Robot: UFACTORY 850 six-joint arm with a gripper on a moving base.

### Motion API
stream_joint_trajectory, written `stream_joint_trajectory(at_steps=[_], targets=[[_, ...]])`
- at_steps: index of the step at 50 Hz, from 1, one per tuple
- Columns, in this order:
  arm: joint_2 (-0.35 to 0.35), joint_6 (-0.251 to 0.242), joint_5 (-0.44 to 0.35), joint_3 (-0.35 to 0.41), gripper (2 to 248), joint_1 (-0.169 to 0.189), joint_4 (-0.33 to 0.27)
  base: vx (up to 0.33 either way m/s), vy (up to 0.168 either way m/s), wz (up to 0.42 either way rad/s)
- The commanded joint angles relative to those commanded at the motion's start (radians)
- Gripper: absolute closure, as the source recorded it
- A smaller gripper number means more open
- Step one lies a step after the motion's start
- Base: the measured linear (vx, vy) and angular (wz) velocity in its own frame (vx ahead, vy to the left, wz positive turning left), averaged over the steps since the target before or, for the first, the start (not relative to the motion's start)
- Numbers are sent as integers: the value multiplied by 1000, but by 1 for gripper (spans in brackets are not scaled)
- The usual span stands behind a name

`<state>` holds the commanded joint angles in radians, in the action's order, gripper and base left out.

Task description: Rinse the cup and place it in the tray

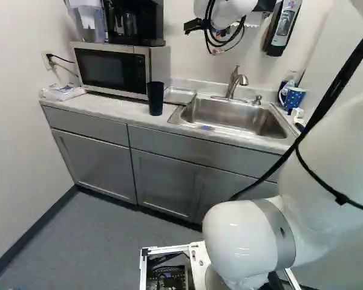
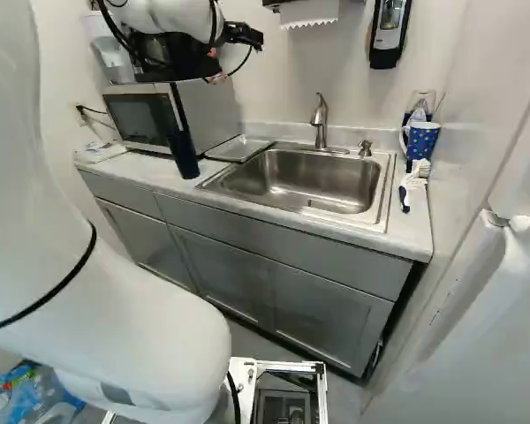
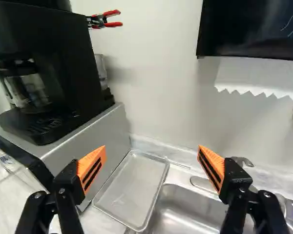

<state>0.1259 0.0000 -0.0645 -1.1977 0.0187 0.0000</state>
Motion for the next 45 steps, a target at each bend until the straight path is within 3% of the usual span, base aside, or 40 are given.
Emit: stream_joint_trajectory(at_steps=[34,45], targets=[[-104,0,2,-99,3,93,0,0,0,0],[-112,0,48,-107,3,124,0,0,0,0]])
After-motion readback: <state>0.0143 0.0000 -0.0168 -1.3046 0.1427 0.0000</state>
